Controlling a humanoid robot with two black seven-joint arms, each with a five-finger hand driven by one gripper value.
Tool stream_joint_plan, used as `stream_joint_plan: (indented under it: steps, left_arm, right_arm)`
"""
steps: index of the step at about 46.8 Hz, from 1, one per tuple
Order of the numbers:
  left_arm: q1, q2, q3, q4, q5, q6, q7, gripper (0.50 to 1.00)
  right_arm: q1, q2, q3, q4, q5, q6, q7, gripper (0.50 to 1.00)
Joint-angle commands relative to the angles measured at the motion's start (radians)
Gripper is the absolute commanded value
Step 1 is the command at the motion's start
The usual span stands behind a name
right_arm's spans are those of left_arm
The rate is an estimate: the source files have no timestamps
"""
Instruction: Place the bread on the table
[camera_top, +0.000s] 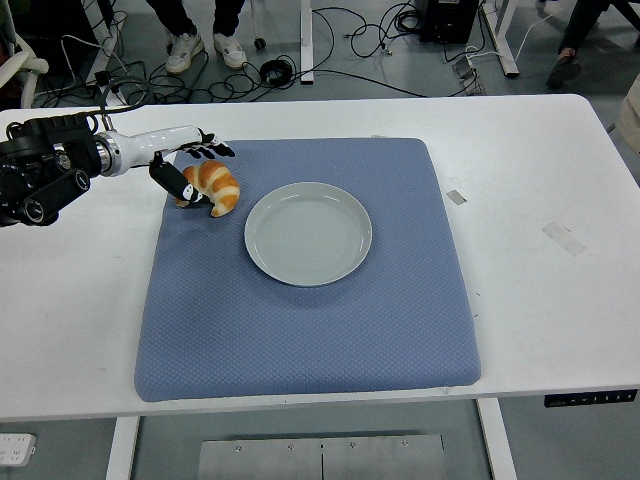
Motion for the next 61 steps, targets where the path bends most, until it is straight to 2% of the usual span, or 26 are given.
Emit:
stream_joint_plan:
  steps: [1,7,15,25,37,50,61]
  left_arm:
    - [-0.001,0.001,0.001,0.000,-0.002,-0.001,0.000,0.889]
    - [-0.009,0.003,-0.002,0.000,-0.013,-0.002,0.000,0.890]
    - [-0.017,0.003,-0.013,0.002,-0.108,-0.010,0.005,0.892]
    - [-0.064,0.004,-0.021,0.011,-0.185,-0.015,0.008,0.892]
    - [-0.087,0.004,-0.070,0.072,-0.246,-0.056,0.008,0.892]
    - [-0.070,0.004,-0.165,0.095,-0.272,-0.058,0.008,0.892]
    - [-0.055,0.003,-0.172,0.100,-0.355,-0.053,0.008,0.893]
  right_arm:
    - [0.000,0.000,-0.002,0.000,0.000,0.000,0.000,1.000]
    - [0.000,0.000,0.000,0.000,0.000,0.000,-0.001,1.000]
    - [0.000,0.000,0.000,0.000,0.000,0.000,-0.001,1.000]
    - [0.000,0.000,0.000,0.000,0.000,0.000,-0.001,1.000]
    - [0.000,0.000,0.000,0.000,0.000,0.000,0.000,1.000]
    - [0.000,0.000,0.000,0.000,0.000,0.000,-0.001,1.000]
    - [0.000,0.000,0.000,0.000,0.000,0.000,0.000,1.000]
